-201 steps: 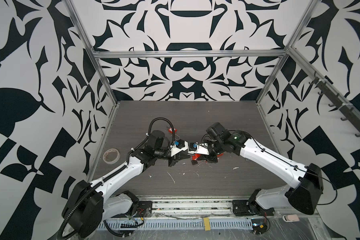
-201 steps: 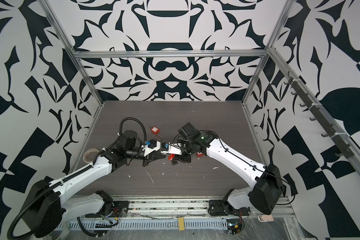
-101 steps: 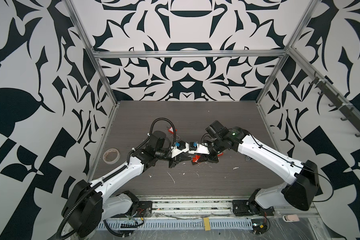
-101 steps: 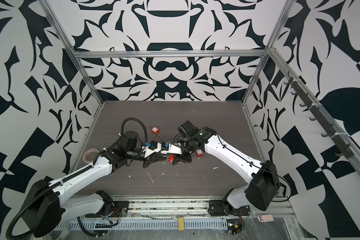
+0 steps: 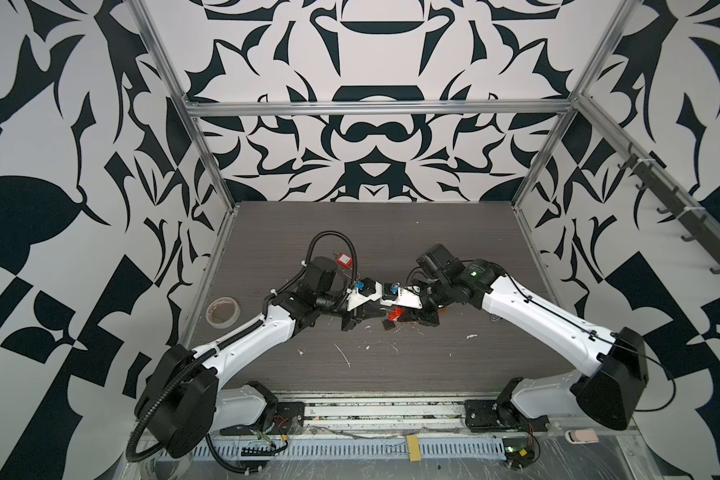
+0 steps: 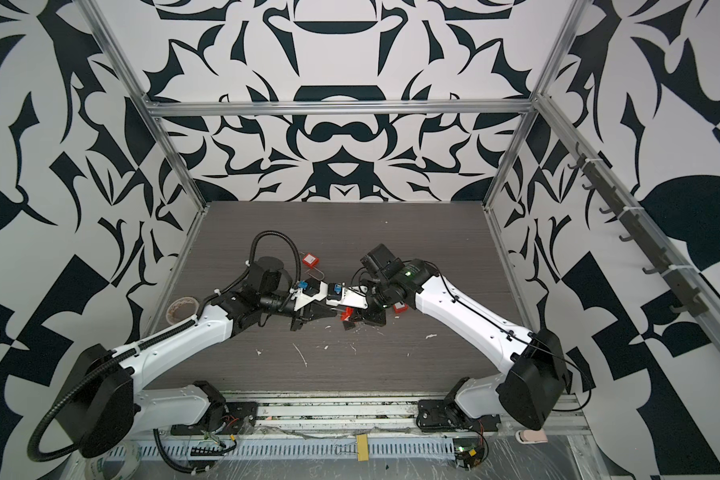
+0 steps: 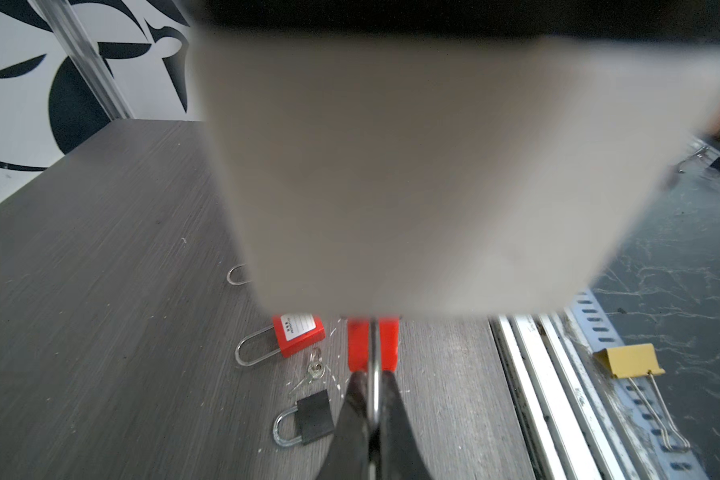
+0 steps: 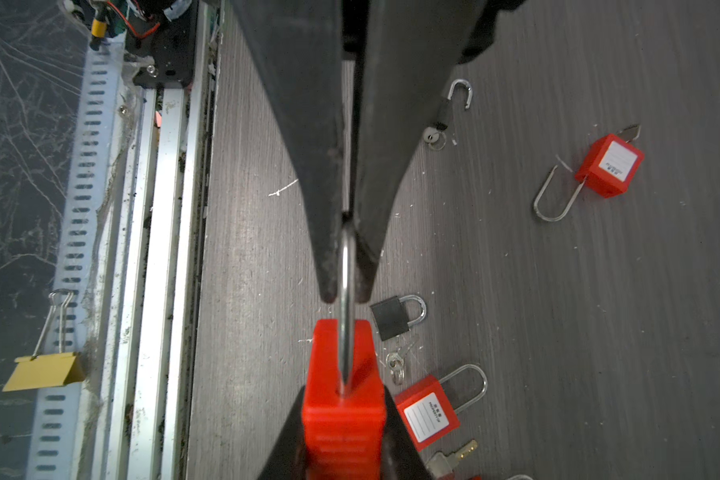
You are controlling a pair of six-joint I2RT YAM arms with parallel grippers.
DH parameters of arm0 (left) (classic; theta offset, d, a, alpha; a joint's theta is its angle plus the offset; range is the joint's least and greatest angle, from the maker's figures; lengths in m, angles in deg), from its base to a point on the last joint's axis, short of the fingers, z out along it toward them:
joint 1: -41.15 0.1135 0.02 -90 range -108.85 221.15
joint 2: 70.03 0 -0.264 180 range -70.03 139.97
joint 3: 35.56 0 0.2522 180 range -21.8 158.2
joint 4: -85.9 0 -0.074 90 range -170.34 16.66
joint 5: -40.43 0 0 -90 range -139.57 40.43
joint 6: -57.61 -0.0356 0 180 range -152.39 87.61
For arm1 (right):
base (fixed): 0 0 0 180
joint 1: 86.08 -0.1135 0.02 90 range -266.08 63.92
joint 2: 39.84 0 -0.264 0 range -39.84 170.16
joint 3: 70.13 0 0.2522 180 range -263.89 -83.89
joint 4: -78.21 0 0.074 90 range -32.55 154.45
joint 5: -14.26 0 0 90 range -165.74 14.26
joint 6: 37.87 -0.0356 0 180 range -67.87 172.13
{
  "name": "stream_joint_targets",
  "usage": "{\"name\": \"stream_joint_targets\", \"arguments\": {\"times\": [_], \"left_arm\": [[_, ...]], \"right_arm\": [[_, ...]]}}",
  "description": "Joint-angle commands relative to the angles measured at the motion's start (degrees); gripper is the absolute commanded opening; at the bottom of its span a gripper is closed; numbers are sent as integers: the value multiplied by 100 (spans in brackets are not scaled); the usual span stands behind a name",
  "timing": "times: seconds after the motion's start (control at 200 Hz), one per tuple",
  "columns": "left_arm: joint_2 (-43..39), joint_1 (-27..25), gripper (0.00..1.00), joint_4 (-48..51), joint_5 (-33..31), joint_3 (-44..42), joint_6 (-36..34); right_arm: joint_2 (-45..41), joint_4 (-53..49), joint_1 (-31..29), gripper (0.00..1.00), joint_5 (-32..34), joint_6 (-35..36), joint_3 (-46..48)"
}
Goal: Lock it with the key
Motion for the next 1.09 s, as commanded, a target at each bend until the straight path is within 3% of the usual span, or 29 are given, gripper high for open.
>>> {"name": "stream_joint_targets", "arguments": {"times": [0.0,0.155,0.29,0.415,0.525,0.815,1.09], "left_arm": [[246,-230,0,-49,77,142,37],[181,-230,0,-56,125,173,126],[41,-167,0,24,120,158,164],[-259,-2,0,-19,138,73,237],[-427,138,0,-150,190,-2,330],[-652,184,0,-169,293,-1,287],[-638,183,0,-109,404,27,251]], "right_arm": [[141,981,-293,3,-1254,-50,-604],[-30,1415,-292,4,-604,-42,-261],[-248,1303,-284,7,-512,29,-133],[-354,477,-223,30,-443,33,-282],[-617,-65,-195,40,-249,-93,-242],[-1541,-887,20,43,134,-458,-134],[-1166,-1045,150,38,194,-237,-45]]}}
